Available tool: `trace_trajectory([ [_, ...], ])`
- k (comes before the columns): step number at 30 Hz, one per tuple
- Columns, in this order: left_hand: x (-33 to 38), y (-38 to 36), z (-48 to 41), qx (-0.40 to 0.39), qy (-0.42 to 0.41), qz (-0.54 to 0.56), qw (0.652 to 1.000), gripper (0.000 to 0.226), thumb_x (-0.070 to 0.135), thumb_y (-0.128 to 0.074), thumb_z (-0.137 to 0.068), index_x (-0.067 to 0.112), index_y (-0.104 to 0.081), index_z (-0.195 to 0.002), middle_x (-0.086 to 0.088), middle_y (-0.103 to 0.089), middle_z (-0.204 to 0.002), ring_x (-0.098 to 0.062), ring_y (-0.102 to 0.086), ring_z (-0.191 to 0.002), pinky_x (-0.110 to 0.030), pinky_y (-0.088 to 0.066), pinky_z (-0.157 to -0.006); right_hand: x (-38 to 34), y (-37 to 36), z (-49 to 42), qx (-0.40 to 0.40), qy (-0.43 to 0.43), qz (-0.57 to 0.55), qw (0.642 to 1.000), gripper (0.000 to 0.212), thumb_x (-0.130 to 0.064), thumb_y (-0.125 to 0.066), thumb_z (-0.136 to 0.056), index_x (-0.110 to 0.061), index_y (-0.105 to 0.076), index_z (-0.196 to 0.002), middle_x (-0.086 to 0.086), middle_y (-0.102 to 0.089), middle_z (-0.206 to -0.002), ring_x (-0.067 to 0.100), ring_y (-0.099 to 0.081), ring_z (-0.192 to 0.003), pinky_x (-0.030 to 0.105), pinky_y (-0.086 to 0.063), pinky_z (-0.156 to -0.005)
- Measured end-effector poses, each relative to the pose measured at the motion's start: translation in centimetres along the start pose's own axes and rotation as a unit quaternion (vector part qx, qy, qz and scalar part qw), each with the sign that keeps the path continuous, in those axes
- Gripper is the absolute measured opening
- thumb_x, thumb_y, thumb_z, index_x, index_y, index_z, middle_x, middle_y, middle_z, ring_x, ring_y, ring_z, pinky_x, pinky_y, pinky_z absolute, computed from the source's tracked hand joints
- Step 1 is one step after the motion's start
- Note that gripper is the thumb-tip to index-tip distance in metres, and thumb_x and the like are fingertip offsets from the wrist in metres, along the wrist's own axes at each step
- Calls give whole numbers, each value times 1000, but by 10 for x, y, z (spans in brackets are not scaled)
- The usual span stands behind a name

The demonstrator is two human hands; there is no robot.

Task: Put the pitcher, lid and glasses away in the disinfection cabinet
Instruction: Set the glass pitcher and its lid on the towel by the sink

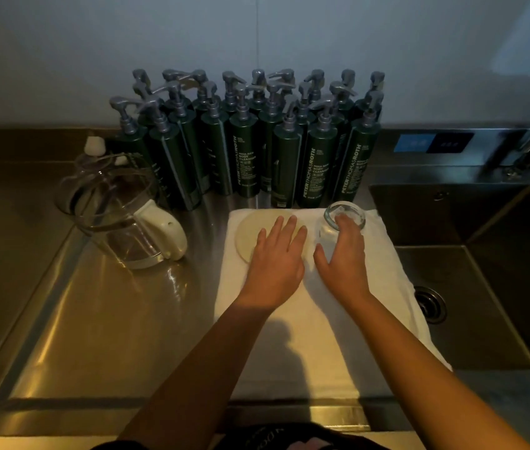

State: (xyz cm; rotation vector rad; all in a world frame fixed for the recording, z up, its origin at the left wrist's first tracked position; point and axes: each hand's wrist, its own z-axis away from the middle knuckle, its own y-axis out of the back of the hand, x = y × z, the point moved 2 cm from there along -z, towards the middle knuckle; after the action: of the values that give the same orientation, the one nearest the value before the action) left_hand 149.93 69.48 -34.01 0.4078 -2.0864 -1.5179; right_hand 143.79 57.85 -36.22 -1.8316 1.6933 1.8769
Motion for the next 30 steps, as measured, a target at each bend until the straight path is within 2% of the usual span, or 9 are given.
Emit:
trace_trajectory([
  [3, -10, 13, 15, 12, 13, -1, 1000, 44, 15, -49, -74, 3, -64, -114, -19, -61, -121, -37, -58, -112, -54, -47, -87, -24, -10, 7, -26, 39, 2, 999, 57, -13, -61, -87, -4, -35, -137, 16, -34, -145, 28, -30, -135, 37, -21, -113],
  [6, -28, 27, 34, 17, 28, -10, 999, 45, 16, -51, -72, 5, -65, -114, -17, -61, -121, -35, -58, -113, -52, -47, -87, -49, -24, 13, -51, 62, 0, 997, 54, -9, -61, -86, 0, -39, -134, 18, -39, -141, 31, -34, -131, 40, -24, -112],
  [10, -58, 45, 57, 26, 64, -39, 997, 49, 20, -37, -74, 4, -65, -112, -18, -61, -121, -36, -56, -115, -55, -45, -89, -84, -48, 23, -81, 100, -3, 992, 52, -8, -63, -84, 3, -42, -131, 20, -43, -137, 33, -37, -129, 44, -28, -110],
  [16, -97, 71, 91, 33, 118, -28, 992, 49, 20, -38, -75, 1, -65, -110, -22, -61, -118, -38, -58, -111, -59, -44, -86, -128, -86, 38, -120, 153, -20, 981, 51, -10, -66, -82, 4, -46, -127, 21, -50, -128, 34, -46, -119, 36, -31, -103],
  [20, -119, 80, 111, 42, 154, -22, 987, 44, 21, -40, -78, 3, -59, -113, -22, -63, -116, -37, -59, -111, -57, -43, -89, -155, -111, 40, -144, 140, -25, 979, 53, -25, -64, -84, -2, -47, -128, 13, -51, -127, 26, -47, -120, 36, -37, -102],
  [22, -127, 85, 120, 61, 166, -16, 984, 42, 18, -47, -83, 3, -56, -120, -22, -57, -125, -36, -50, -122, -52, -35, -99, -168, -118, 42, -142, 154, -37, 977, 54, -24, -67, -82, -3, -47, -128, 13, -51, -125, 24, -47, -117, 29, -34, -98],
  [24, -135, 88, 128, 55, 189, 5, 980, 47, 14, -51, -88, 4, -46, -133, -20, -40, -143, -33, -29, -138, -44, -14, -111, -177, -123, 43, -142, 167, -35, 975, 56, -20, -69, -80, -5, -45, -129, 13, -49, -126, 24, -46, -116, 24, -32, -94],
  [26, -143, 90, 134, 62, 200, -2, 978, 52, 16, -48, -91, 7, -37, -140, -16, -27, -151, -28, -15, -143, -38, 0, -111, -184, -129, 42, -141, 172, -30, 975, 61, -18, -69, -80, -5, -41, -132, 14, -45, -130, 24, -45, -118, 26, -33, -97],
  [30, -158, 93, 139, 7, 231, -42, 972, 60, 26, -42, -95, 15, -16, -148, -7, -7, -157, -22, 3, -144, -38, 4, -114, -196, -140, 37, -149, 167, -32, 974, 66, -14, -67, -81, -8, -35, -139, 13, -35, -138, 24, -40, -124, 26, -31, -99],
])
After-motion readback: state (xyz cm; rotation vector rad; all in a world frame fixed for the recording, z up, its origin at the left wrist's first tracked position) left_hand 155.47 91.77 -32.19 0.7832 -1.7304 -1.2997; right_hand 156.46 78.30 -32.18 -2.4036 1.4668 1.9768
